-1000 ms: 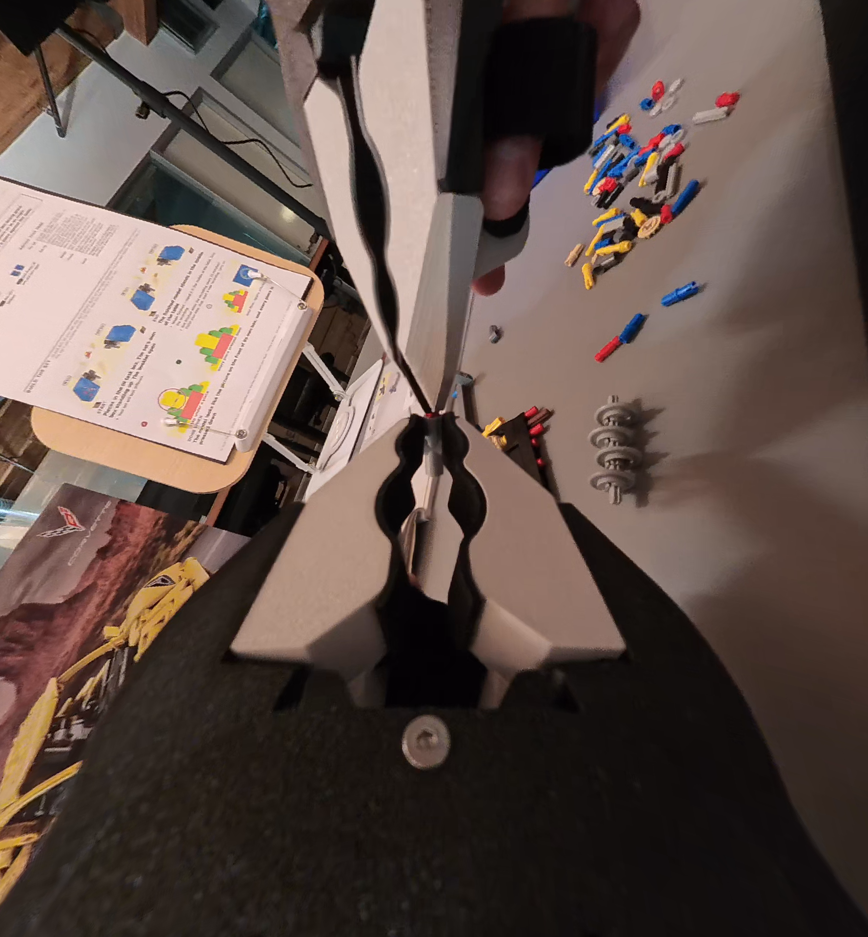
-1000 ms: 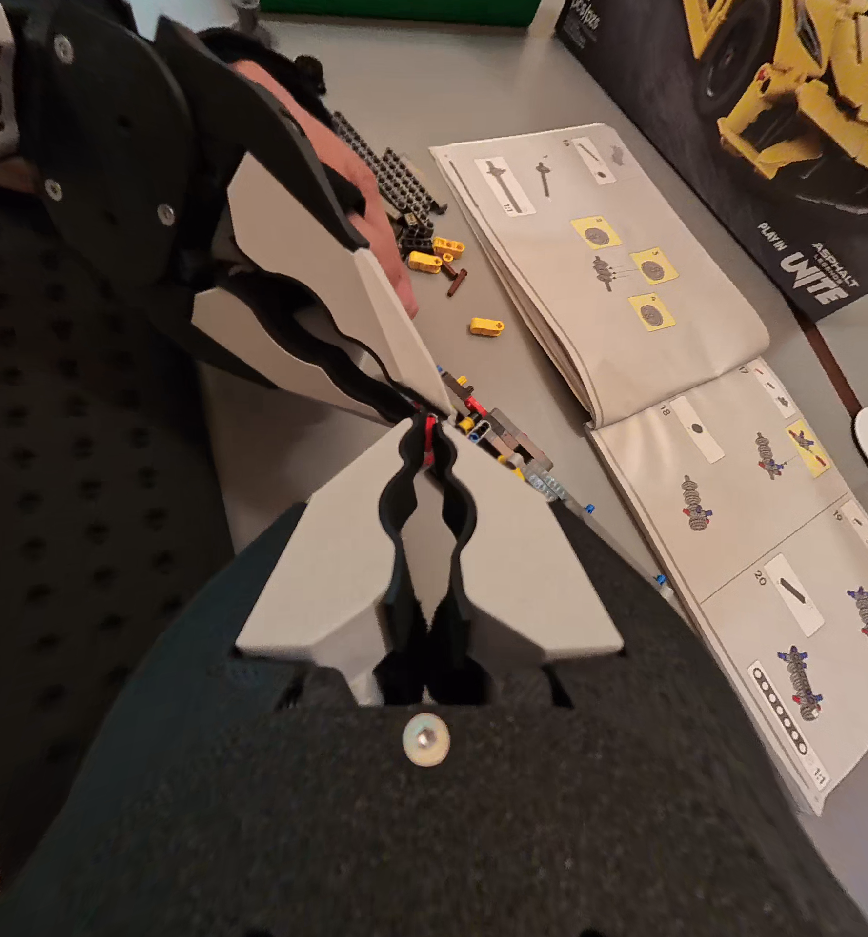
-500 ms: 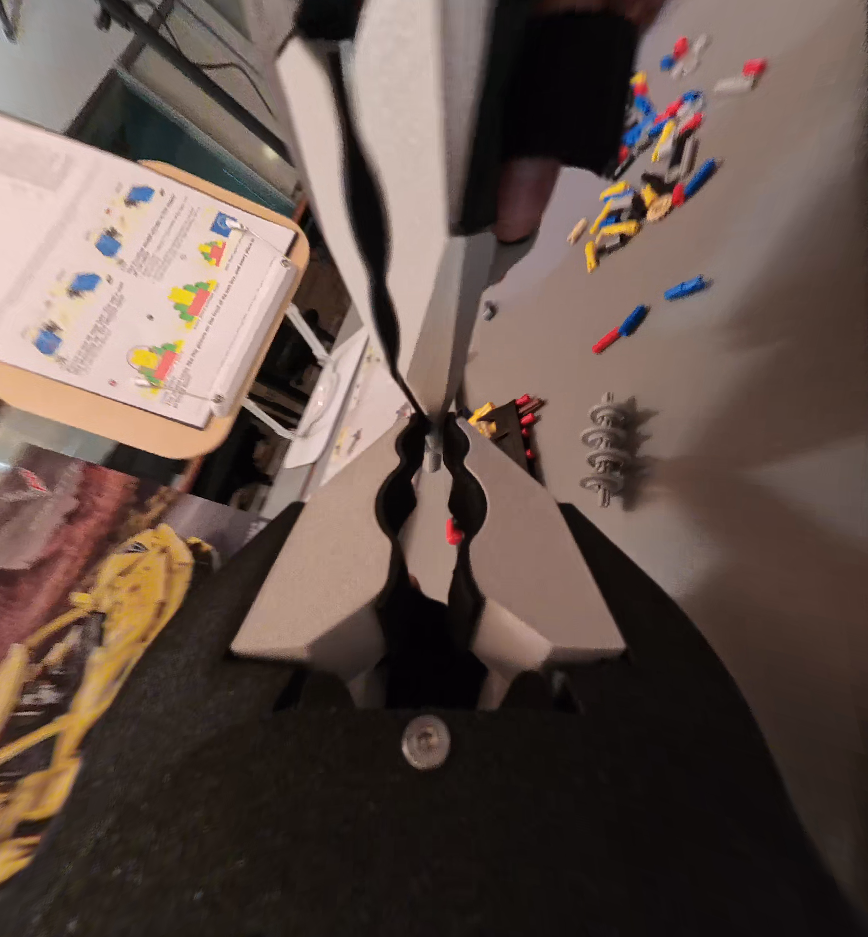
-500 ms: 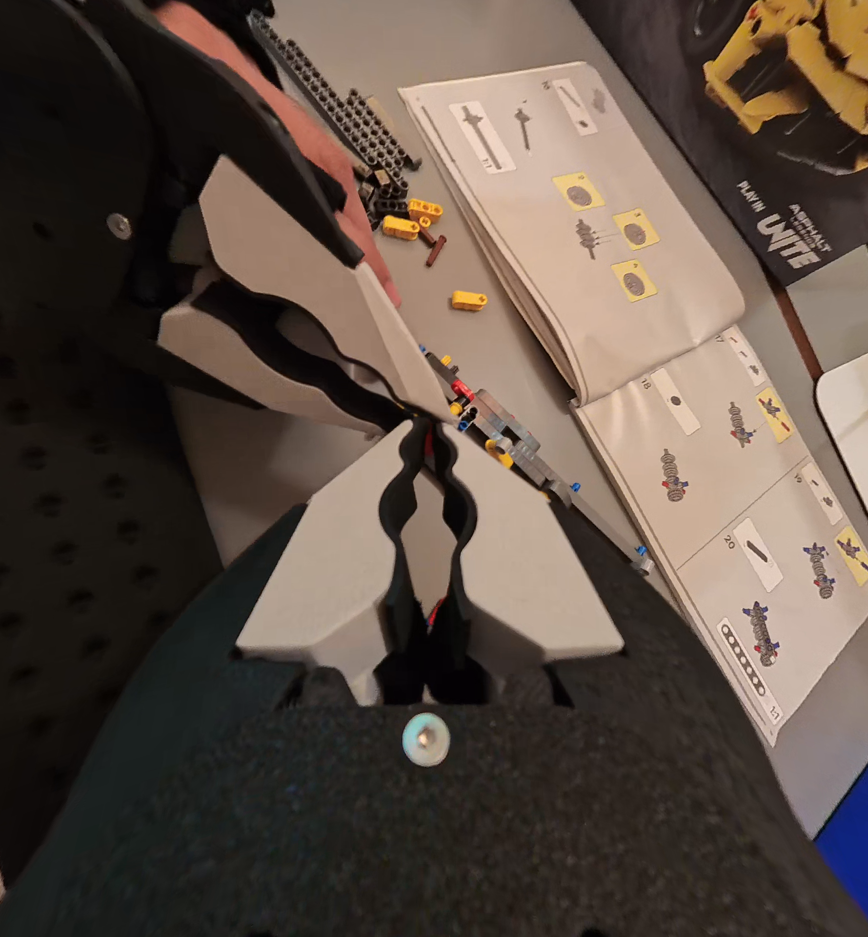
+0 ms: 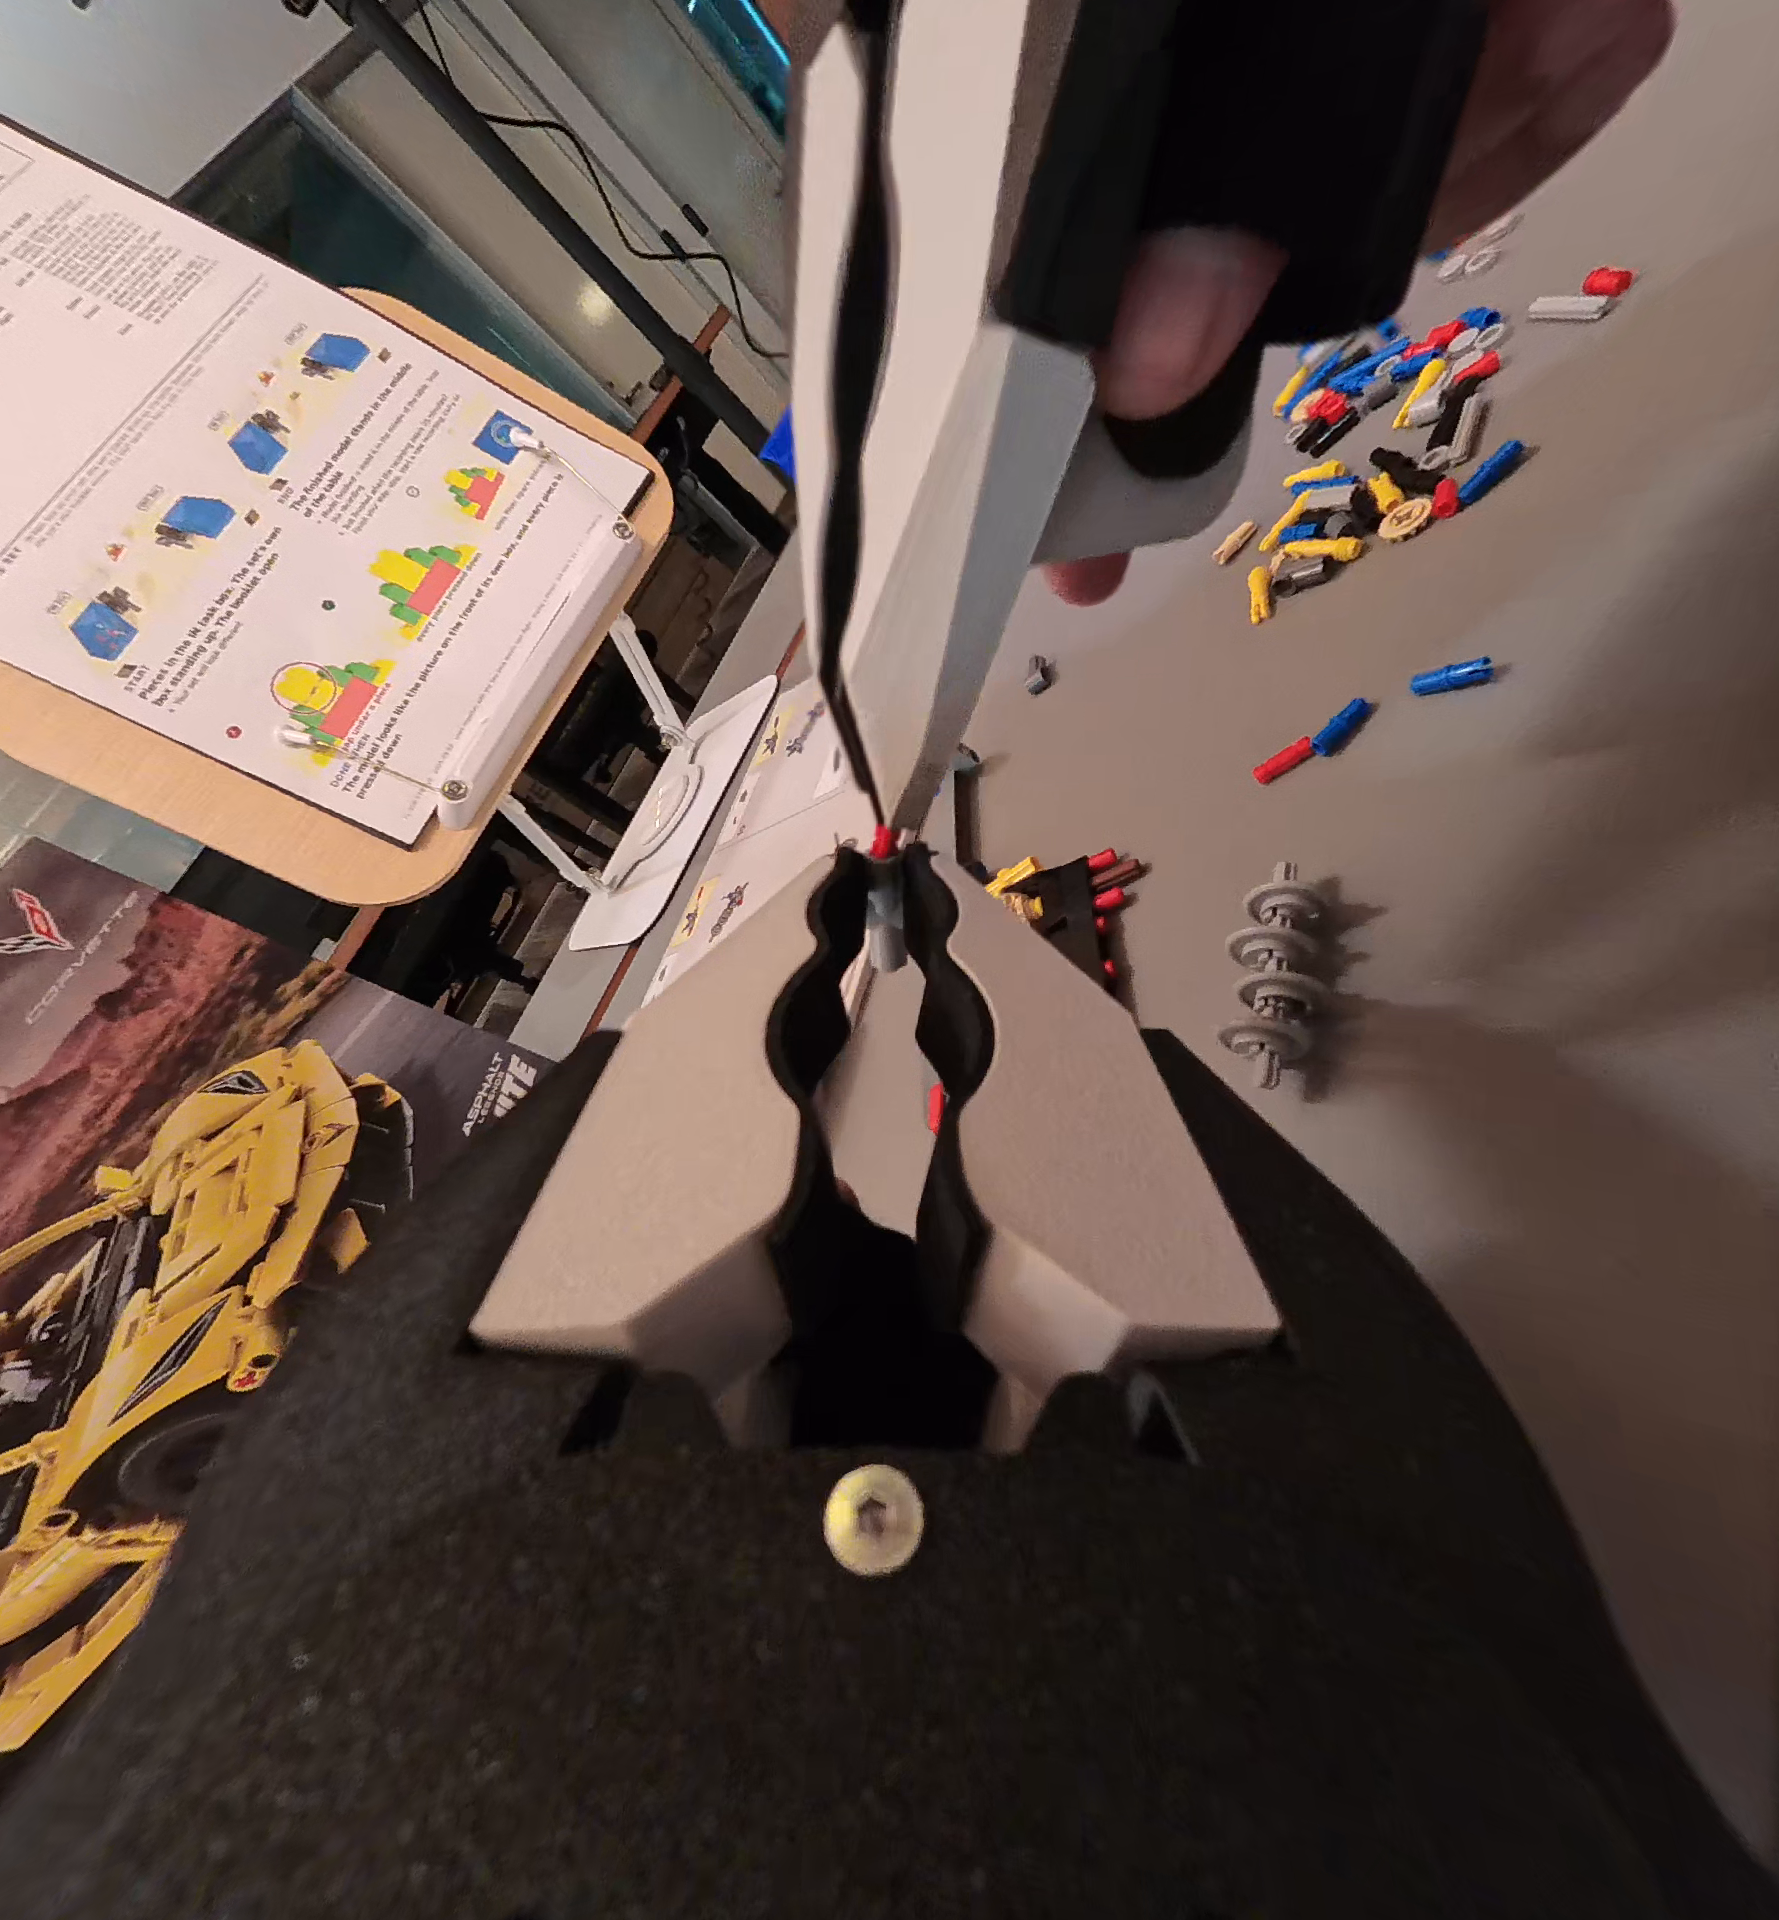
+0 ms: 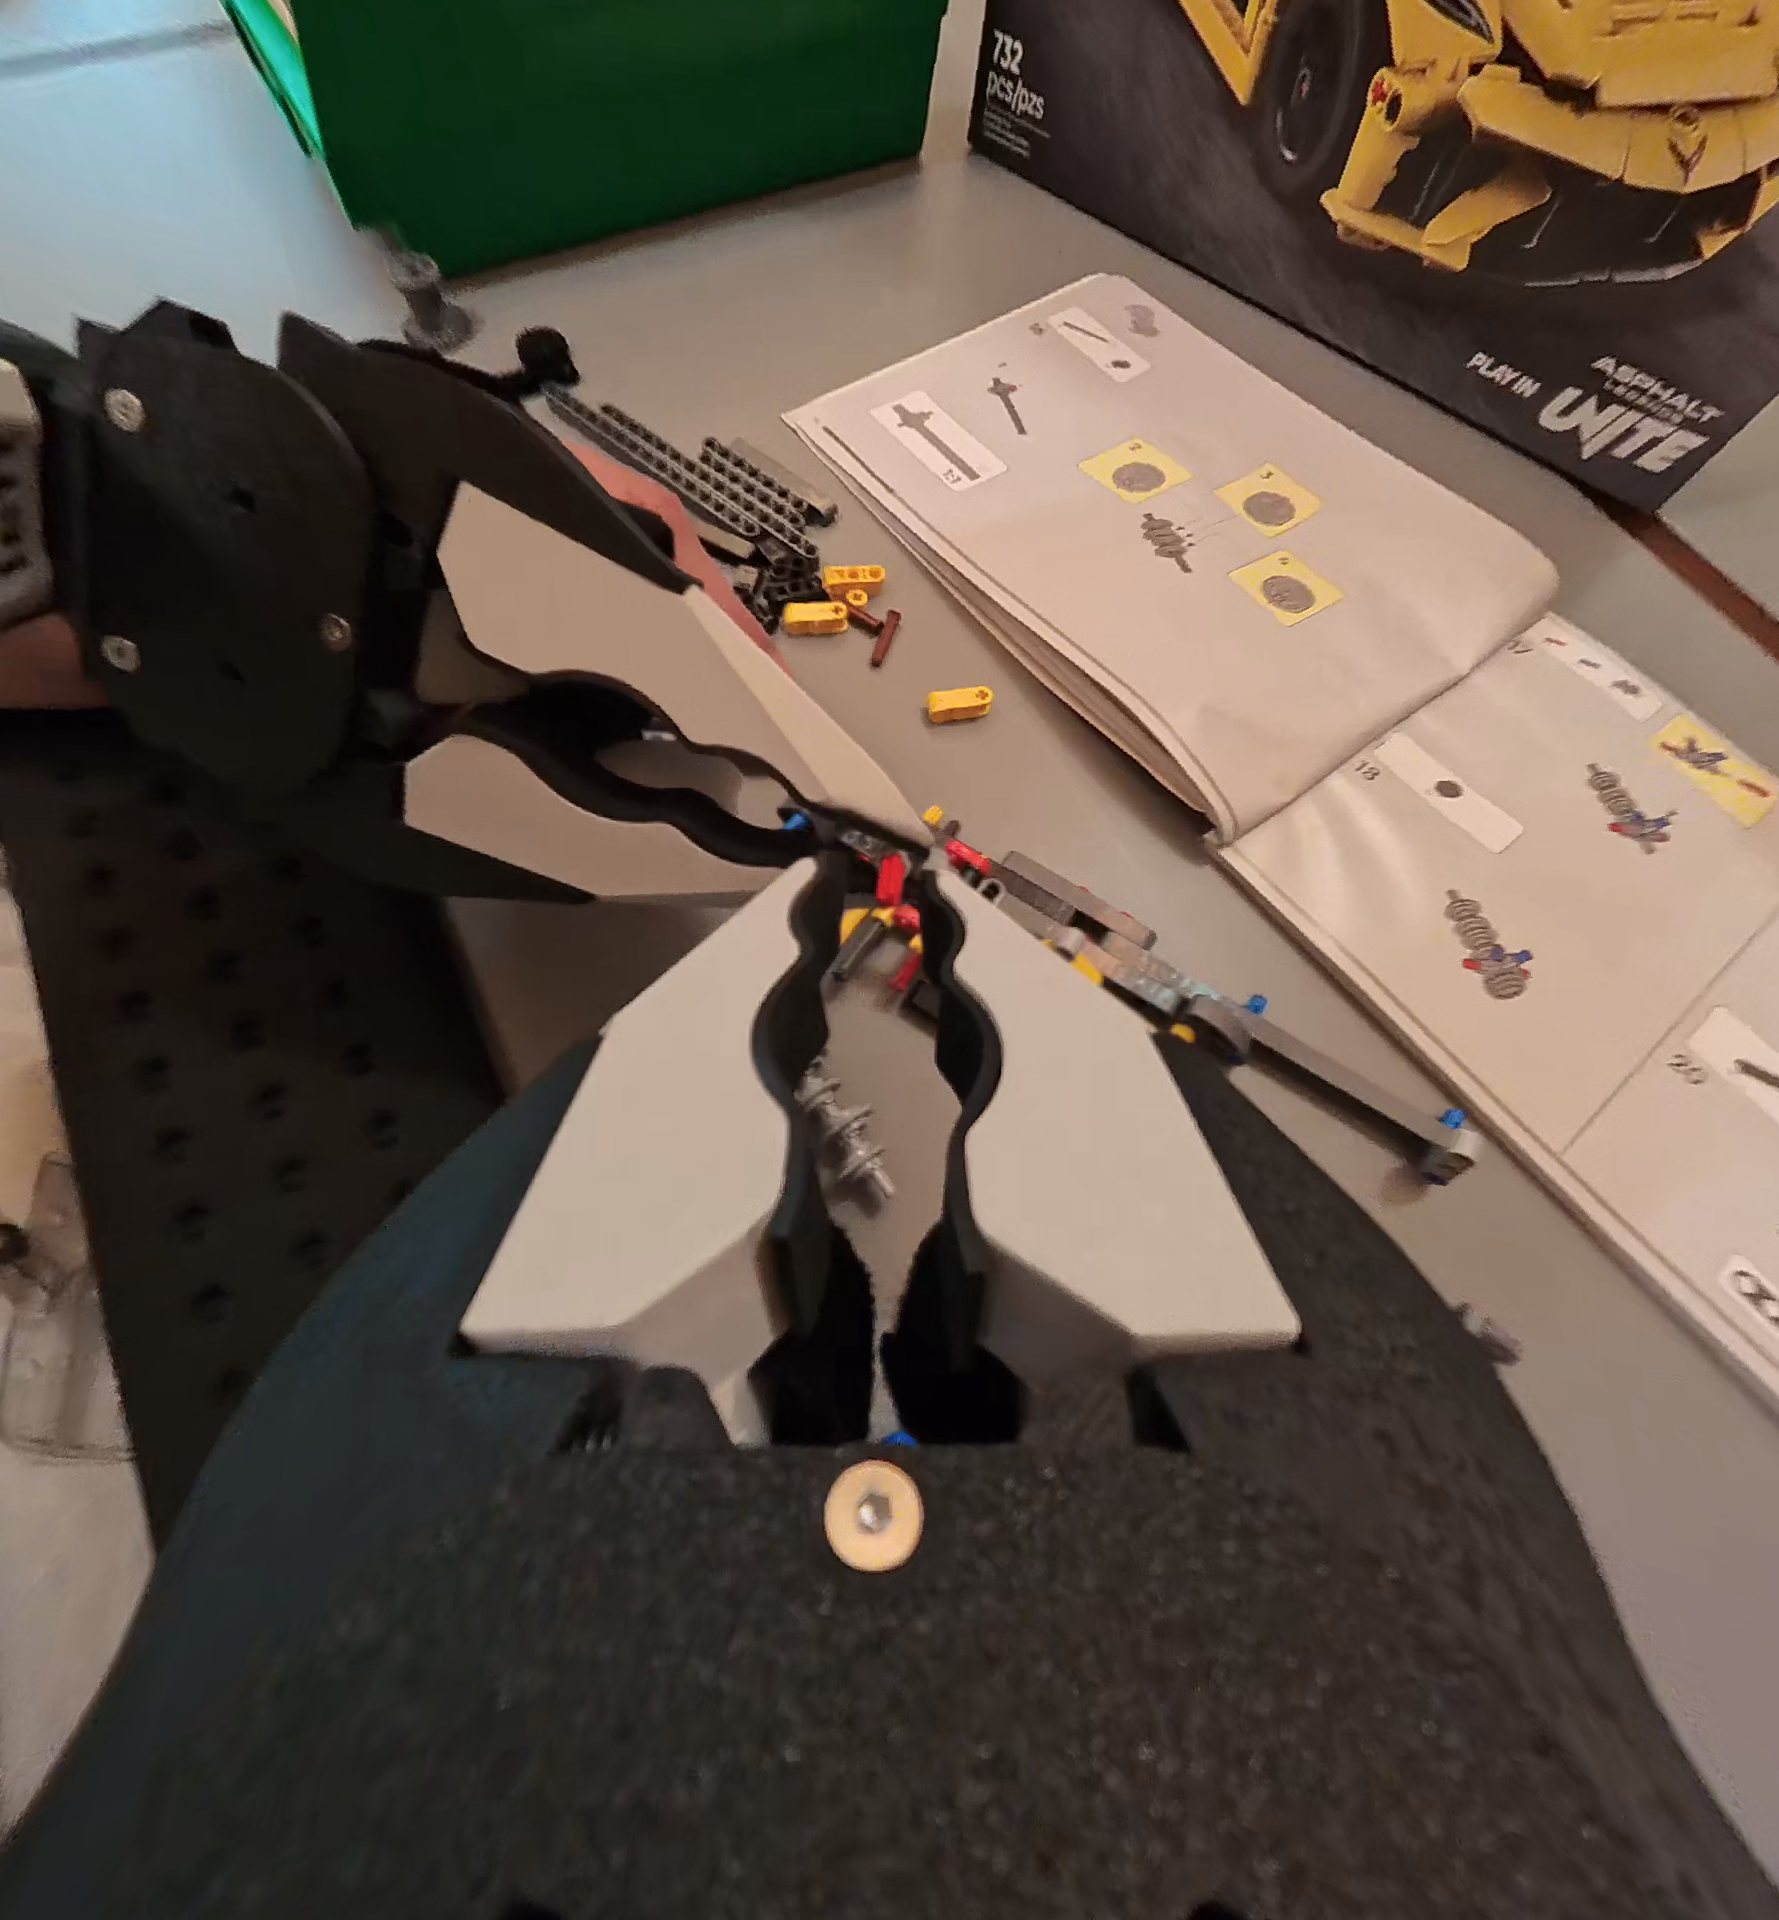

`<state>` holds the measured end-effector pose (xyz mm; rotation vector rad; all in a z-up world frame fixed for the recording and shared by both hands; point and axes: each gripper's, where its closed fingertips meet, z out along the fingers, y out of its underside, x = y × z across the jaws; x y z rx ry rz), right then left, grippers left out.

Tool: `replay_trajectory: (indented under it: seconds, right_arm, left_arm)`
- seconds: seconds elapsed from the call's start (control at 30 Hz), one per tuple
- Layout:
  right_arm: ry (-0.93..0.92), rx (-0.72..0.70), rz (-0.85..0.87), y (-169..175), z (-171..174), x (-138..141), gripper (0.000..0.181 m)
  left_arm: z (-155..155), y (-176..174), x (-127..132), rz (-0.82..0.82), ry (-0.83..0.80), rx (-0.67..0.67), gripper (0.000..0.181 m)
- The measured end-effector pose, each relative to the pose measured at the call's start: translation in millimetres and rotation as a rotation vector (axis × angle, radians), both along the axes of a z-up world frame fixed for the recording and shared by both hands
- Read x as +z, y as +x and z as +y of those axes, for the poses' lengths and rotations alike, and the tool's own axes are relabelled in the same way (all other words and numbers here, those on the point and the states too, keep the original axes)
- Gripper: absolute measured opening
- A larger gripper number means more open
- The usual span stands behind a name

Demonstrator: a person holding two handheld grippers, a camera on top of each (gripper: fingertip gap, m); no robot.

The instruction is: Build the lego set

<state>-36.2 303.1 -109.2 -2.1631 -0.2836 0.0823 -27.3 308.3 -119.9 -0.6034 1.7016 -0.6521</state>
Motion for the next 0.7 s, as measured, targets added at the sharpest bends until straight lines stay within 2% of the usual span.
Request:
replay_trajectory:
  seconds: [0.1, 0.23, 0.37, 0.7]
  right_arm:
    - [0.025, -0.015, 0.107, 1, -2, 0, 0.013]
    - [0.048, -0.019, 0.167, -1, -1, 0, 0.011]
    - [0.036, -0.025, 0.149, 0, 1, -5, 0.003]
    - [0.006, -0.044, 0.124, 1, 4, -11, 0.002]
  left_arm:
    - [1, 0, 3, -0.01, -0.014, 0.0, 0.006]
    - [0, -1, 2, -0.012, 0.005, -0.005, 0.006]
    - [-2, 0, -2, -0.001, 0.019, -0.01, 0.006]
    - [1, 2, -6, 0.026, 0.019, 0.007, 0.006]
